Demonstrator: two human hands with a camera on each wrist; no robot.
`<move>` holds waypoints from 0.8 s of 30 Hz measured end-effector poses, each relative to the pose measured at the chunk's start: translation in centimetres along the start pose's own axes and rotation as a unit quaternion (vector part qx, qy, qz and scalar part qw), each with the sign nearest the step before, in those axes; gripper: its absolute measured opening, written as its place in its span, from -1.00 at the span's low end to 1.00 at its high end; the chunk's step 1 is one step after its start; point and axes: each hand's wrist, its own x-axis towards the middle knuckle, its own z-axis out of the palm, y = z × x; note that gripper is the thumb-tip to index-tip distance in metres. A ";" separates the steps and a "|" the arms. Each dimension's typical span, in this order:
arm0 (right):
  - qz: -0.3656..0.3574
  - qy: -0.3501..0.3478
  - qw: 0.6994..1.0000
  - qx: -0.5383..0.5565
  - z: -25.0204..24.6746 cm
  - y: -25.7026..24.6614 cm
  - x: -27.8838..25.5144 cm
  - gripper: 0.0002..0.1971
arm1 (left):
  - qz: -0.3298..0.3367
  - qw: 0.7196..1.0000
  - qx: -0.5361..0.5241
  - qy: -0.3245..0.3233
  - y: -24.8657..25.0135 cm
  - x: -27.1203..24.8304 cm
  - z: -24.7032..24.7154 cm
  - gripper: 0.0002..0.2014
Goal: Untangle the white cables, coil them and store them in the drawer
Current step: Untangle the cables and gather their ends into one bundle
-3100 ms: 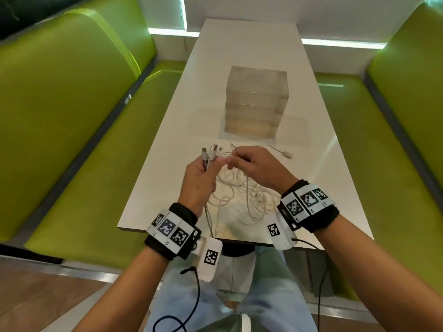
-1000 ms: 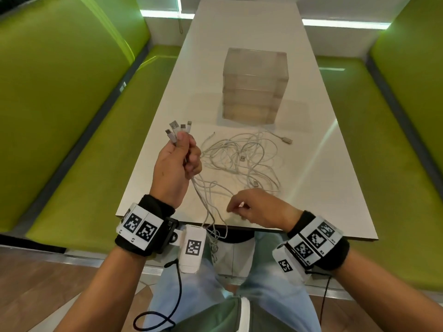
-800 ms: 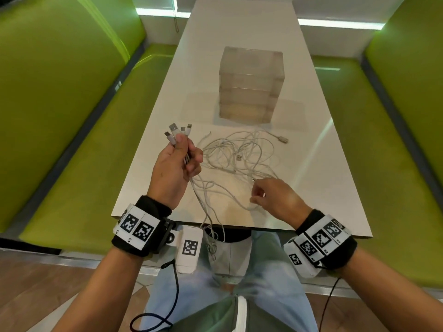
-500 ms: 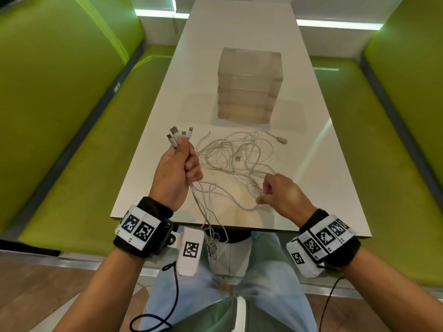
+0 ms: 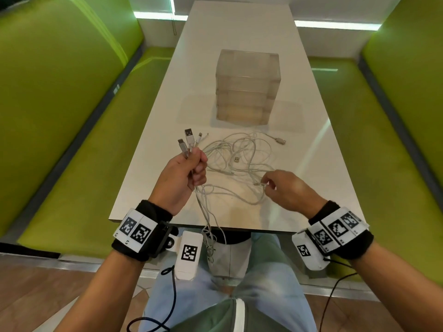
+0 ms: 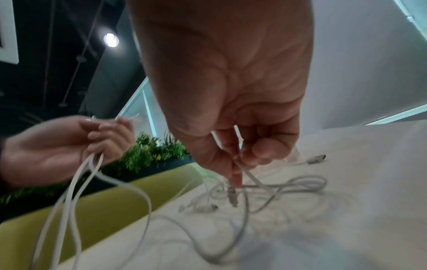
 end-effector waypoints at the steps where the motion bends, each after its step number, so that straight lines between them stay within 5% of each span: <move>1: -0.002 -0.001 1.000 0.004 -0.9 -0.2 0.3 -0.78 | -0.001 1.000 0.004 -0.002 -0.1 0.0 0.1 -0.69; 7: -0.002 0.031 0.987 0.160 -4.7 -1.9 0.9 -0.84 | -0.008 1.000 -0.009 0.012 -0.8 0.2 1.0 -0.69; 14: -0.075 0.043 0.895 0.437 -3.4 -5.3 0.2 -0.86 | -0.016 0.998 -0.050 0.023 -1.8 1.1 2.2 -0.71; 18: -0.104 0.045 0.872 0.476 -2.0 -6.5 0.6 -0.86 | -0.016 0.999 -0.030 -0.005 -1.9 1.0 3.2 -0.71; 24: -0.110 0.074 0.888 0.441 -0.6 -7.4 1.2 -0.82 | -0.002 0.998 -0.054 -0.013 -2.3 1.2 3.3 -0.68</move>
